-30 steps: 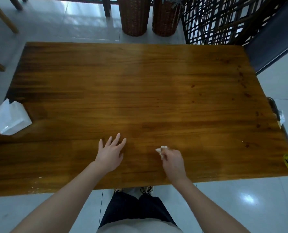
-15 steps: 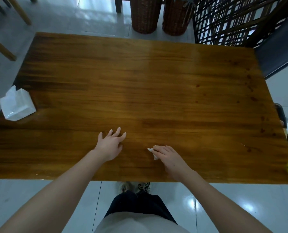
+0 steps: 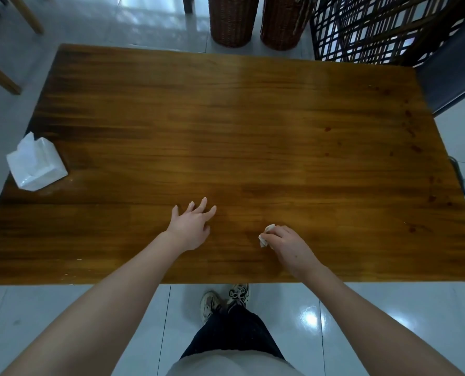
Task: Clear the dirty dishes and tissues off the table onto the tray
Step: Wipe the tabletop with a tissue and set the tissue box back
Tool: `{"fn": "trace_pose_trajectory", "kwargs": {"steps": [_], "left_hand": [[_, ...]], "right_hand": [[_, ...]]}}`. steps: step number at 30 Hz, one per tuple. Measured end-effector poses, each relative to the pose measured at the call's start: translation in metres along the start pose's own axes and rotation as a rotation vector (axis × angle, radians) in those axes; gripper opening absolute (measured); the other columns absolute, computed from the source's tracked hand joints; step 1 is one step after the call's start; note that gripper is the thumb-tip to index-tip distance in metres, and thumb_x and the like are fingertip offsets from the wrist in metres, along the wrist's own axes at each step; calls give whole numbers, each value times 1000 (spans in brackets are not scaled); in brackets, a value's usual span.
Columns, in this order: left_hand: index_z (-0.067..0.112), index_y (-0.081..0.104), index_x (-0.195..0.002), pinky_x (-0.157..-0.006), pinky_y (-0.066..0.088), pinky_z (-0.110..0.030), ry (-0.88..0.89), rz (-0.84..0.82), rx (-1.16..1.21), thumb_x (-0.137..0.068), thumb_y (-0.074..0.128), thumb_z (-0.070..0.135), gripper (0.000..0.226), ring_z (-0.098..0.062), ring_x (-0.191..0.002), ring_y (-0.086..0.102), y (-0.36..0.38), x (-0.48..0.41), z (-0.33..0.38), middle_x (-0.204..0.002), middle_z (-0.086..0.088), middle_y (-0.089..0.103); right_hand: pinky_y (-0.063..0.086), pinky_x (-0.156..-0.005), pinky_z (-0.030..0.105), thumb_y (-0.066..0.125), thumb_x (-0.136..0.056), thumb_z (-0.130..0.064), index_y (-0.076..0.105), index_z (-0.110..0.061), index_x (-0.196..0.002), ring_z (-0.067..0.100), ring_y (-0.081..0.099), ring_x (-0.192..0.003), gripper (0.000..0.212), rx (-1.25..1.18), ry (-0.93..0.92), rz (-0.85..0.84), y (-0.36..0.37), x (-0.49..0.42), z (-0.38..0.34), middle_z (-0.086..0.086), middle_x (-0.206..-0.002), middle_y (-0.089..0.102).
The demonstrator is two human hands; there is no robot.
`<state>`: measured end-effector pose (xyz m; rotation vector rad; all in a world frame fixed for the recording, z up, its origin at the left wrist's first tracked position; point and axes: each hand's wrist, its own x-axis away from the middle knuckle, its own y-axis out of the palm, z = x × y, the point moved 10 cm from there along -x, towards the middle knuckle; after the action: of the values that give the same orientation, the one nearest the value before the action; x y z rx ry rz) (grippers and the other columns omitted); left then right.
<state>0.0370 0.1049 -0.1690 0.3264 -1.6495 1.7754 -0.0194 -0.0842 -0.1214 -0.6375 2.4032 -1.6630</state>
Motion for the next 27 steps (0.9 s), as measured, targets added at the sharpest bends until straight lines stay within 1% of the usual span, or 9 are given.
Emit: {"fn": "trace_pose_trajectory", "kwargs": {"steps": [5,9,11,13,15,18,21,24,27], "left_hand": [[36,7,-152,-113,8,-59,12,-13,-1,-100,37,33,60,-31,-147,5,2,-1,-1,-161,1,-2],[38,6,-151,-113,11,-59,11,-24,-3,-100,39,29,62,-31,-148,4,3,0,-3,-161,2,-4],[38,7,-152,-113,11,-60,7,-47,-4,-100,39,25,62,-31,-148,4,2,0,-2,-161,2,-4],[37,7,-152,-113,11,-60,4,-77,-17,-100,37,23,62,-31,-147,5,1,-1,-1,-161,1,-4],[36,7,-152,-114,13,-59,11,-103,-44,-100,36,23,61,-31,-147,7,-1,-1,-1,-161,1,-4],[36,6,-152,-114,15,-58,28,-137,-89,-101,35,21,61,-31,-147,9,-4,1,0,-161,0,-5],[34,7,-153,-114,17,-57,26,-158,-120,-101,35,19,61,-31,-147,10,-9,2,3,-161,-1,-4],[33,9,-153,-115,21,-54,6,-167,-134,-101,35,17,60,-30,-147,11,-13,3,6,-161,-2,-3],[32,12,-153,-114,27,-49,-27,-155,-137,-101,35,16,59,-30,-146,15,-16,3,8,-161,-2,0]], "right_hand": [[51,-76,30,65,-83,4,71,-9,-88,21,61,-86,15,-144,177,150,7,-1,-12,4,-91,67],[44,-71,23,65,-84,0,71,-5,-89,19,58,-78,9,-201,199,190,21,0,-40,4,-84,65],[45,-70,24,66,-83,0,71,-5,-89,20,59,-76,9,-192,159,167,21,-1,-42,5,-83,65],[48,-74,27,63,-86,1,70,-7,-93,20,58,-81,13,-155,144,126,19,-2,-33,4,-88,65],[47,-79,28,57,-90,-3,69,-11,-102,18,55,-89,19,-146,272,143,10,0,-1,2,-96,63],[49,-84,29,53,-94,-10,64,-10,-118,14,52,-94,26,-164,611,212,-9,23,68,1,-102,57],[52,-77,29,54,-94,-13,64,-7,-119,15,54,-89,28,-201,781,257,-21,50,108,2,-99,55],[52,-75,29,52,-96,-14,64,-8,-118,14,53,-87,26,-165,761,256,-21,48,104,2,-97,56],[45,-67,22,46,-98,-15,66,-12,-108,10,47,-81,23,-192,679,234,-10,38,84,-3,-89,51]]}}
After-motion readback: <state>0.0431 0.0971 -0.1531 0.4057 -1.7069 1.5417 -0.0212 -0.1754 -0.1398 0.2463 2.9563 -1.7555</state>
